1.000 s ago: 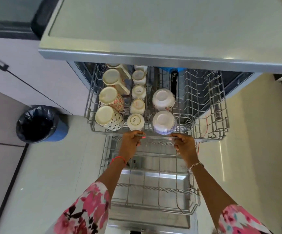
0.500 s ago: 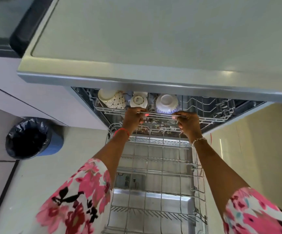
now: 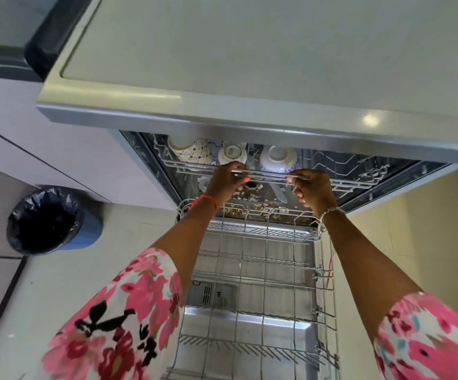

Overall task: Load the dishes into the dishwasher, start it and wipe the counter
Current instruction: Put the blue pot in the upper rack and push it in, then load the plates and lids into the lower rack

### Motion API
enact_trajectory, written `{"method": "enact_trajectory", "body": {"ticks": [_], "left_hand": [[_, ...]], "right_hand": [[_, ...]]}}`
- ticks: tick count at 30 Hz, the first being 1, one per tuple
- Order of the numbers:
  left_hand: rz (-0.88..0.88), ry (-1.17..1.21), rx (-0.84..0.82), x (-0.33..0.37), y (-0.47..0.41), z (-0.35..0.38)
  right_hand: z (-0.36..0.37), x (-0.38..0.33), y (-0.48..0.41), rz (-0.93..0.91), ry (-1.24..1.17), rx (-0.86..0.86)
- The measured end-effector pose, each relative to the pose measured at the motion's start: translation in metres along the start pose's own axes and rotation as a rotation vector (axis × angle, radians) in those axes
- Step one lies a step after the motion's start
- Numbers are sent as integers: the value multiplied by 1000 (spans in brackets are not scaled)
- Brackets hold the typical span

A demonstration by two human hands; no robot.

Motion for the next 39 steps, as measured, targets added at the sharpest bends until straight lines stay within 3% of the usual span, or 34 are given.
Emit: {"method": "enact_trajectory", "body": {"ticks": [5, 9, 12, 19, 24, 28, 33, 39], "left_hand": [[151, -217, -42, -9, 70, 8], [61, -517, -116, -35, 146, 14], [-29, -750, -148, -49, 213, 28], [-50, -811, -43, -58, 387, 27], [-123, -789, -15, -70, 472, -15], [-181, -746, 11, -101, 502, -63], [-227, -727, -11, -132, 512, -162], [-147, -692, 130, -105, 494, -319]], "right_hand": [[26, -11, 49, -40, 458, -46], [64, 7, 127, -16, 840, -223], [89, 27, 191, 70, 939, -303], [165, 21, 336, -12, 1114, -391], [234, -14, 385, -161, 1343, -462], [304, -37, 386, -189, 1370, -553], [399, -80, 357, -141, 1226, -548], [478, -185, 292, -244, 1148, -413]]}}
Point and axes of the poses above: each hand's wrist, its own y-axis away from the middle knuckle, its own z-axis out of the palm, x = y × z, the point moved 6 cm from there along -y, towards the middle knuckle, and after that the axes turned 13 degrees about -x, right-handed, at the moved point
